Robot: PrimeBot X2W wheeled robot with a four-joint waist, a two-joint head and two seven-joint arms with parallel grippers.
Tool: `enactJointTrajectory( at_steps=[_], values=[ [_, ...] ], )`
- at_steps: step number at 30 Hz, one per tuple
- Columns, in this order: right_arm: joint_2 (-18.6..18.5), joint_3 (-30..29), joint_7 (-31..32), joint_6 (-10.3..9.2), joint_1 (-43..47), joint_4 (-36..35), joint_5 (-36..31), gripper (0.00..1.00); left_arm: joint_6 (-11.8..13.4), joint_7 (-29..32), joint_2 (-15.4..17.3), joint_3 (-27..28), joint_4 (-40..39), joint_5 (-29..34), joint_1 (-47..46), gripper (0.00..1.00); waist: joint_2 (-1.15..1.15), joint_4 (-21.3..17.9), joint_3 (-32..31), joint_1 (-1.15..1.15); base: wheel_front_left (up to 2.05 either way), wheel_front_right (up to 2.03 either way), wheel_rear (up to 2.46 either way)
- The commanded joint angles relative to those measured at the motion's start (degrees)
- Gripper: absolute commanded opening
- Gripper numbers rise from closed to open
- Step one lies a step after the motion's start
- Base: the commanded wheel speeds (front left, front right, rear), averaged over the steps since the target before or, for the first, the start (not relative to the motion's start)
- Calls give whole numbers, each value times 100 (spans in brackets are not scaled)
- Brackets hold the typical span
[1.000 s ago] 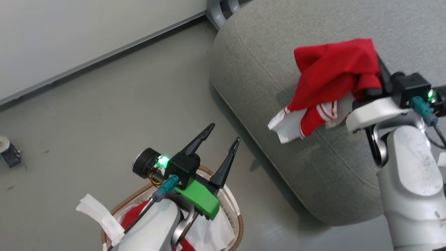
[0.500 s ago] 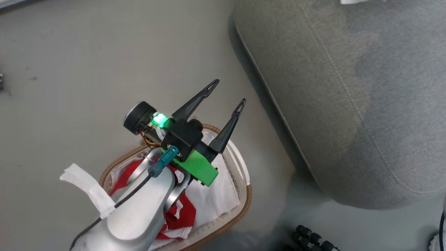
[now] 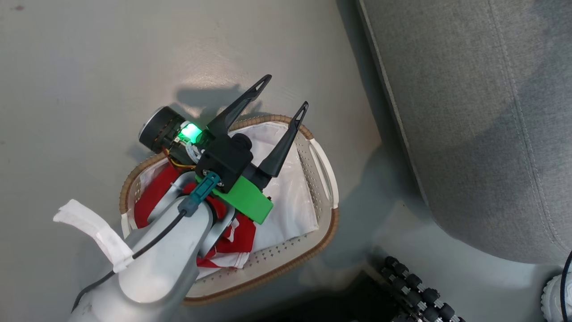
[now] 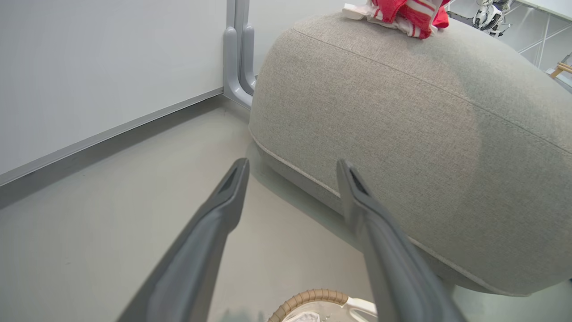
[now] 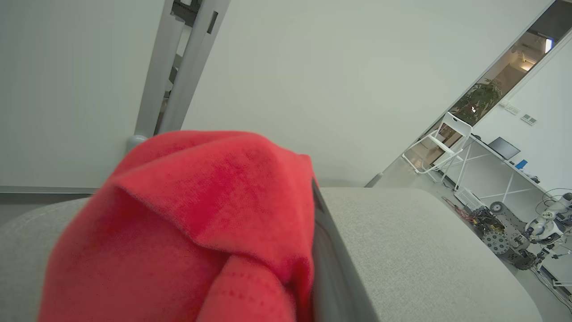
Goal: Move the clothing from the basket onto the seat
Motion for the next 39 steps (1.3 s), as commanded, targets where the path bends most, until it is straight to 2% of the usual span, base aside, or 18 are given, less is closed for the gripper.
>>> enactJointTrajectory(
  at_steps=[1,3,9,10,11,12,19,28,33,39],
  values=[
    [51,-22,-27,-8,66,172,-66,0,27,18,65,-6,-44,8,6,100,0,38,227,-1,0,0,0],
    [90,-11,-27,-8,63,443,-126,2,52,30,80,-16,-59,-11,53,100,0,7,223,-1,0,0,0],
    [55,94,-20,-7,65,1243,-285,42,45,23,-5,-38,-9,-190,161,100,0,-55,109,-1,0,0,0],
    [49,112,-19,-7,76,1301,-290,60,43,13,-17,-47,10,-210,168,100,0,-65,75,-1,0,0,0],
    [55,123,-19,-7,100,1333,-278,89,45,3,-27,-54,33,-220,178,100,0,-73,39,-1,0,0,0],
    [51,137,-18,-7,144,1366,-264,100,46,-5,-47,-65,60,-238,188,100,0,-77,-6,-1,0,0,0],
    [-41,284,-17,-8,453,1511,-154,100,8,-200,-169,-101,279,-381,227,100,0,-43,-432,-1,0,0,0],
    [-1,811,-17,-8,1423,1319,75,100,-24,-494,-435,30,741,-674,409,100,0,281,-1332,-1,0,0,0],
    [-5,1079,-17,-8,1843,1168,226,100,4,-534,-526,271,939,-830,668,100,0,548,-1879,-1,0,0,0],
    [-21,1247,-17,-8,2083,895,418,100,41,-538,-684,832,833,-872,1167,100,0,937,-2475,-1,0,0,0]
  ],
)
